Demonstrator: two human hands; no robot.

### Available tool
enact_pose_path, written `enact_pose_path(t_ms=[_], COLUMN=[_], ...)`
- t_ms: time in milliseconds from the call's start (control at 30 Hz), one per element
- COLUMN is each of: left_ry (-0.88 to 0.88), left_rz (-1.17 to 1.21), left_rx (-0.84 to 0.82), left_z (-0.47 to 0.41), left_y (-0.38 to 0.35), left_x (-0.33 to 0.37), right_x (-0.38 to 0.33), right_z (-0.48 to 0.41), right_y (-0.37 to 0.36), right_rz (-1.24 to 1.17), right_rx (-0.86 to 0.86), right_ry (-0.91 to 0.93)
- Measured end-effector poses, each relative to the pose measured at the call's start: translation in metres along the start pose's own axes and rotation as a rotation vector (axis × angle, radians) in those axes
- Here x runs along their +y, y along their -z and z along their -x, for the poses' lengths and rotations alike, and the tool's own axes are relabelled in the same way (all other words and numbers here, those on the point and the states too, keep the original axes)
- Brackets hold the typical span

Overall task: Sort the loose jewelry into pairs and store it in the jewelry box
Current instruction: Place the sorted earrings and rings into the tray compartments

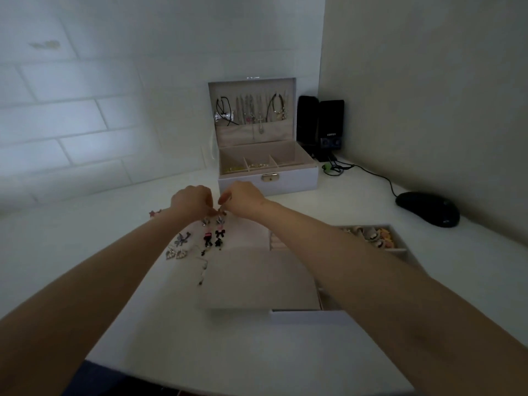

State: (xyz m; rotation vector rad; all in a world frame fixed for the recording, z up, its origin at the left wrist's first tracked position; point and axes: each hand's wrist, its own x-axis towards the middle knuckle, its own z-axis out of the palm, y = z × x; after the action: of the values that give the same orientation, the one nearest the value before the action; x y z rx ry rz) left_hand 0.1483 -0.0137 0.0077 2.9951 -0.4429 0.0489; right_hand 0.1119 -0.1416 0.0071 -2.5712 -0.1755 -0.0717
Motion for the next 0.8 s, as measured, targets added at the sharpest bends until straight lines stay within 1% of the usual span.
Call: enact_pose_path(t_ms=[67, 200, 300, 467, 567, 667, 733, 800], left_ry=[-0.014, -0.055, -0.13, -0.224, -0.256, -0.309, -0.37, -0.428], left_rz=[0.028, 0.12, 0.23, 0.41, 0.507, 0.632, 0.657, 0.62], left_rx=[0.046, 0.178, 0.219, 0.205, 0.188, 0.137, 0.108, 0.086], left_z=[0.001, 0.012, 0.023, 0.051, 0.07, 0.09, 0.102, 0.109], left_y=[0.003, 0.018, 0.029, 0.038, 0.039, 0.037, 0.031, 0.023], left_x=[-0.002, -0.002, 0.003, 0.022, 0.04, 0.065, 0.085, 0.105], right_x=[0.0, 0.008, 0.012, 0.016, 0.024, 0.037, 0.05, 0.063], right_z=[-0.006, -0.013, -0.012, 0.017, 0.056, 0.102, 0.132, 0.158], right_y=[-0.007, -0.015, -0.012, 0.02, 0.049, 0.074, 0.086, 0.097], right_rz=[0.023, -0.004, -0.012, -0.133, -0.18, -0.214, -0.258, -0.28], right_rx=[-0.014, 0.032, 0.017, 0.109, 0.101, 0.097, 0.103, 0.107], right_ry=[-0.005, -0.019, -0.036, -0.028, -0.038, -0.082, -0.128, -0.167])
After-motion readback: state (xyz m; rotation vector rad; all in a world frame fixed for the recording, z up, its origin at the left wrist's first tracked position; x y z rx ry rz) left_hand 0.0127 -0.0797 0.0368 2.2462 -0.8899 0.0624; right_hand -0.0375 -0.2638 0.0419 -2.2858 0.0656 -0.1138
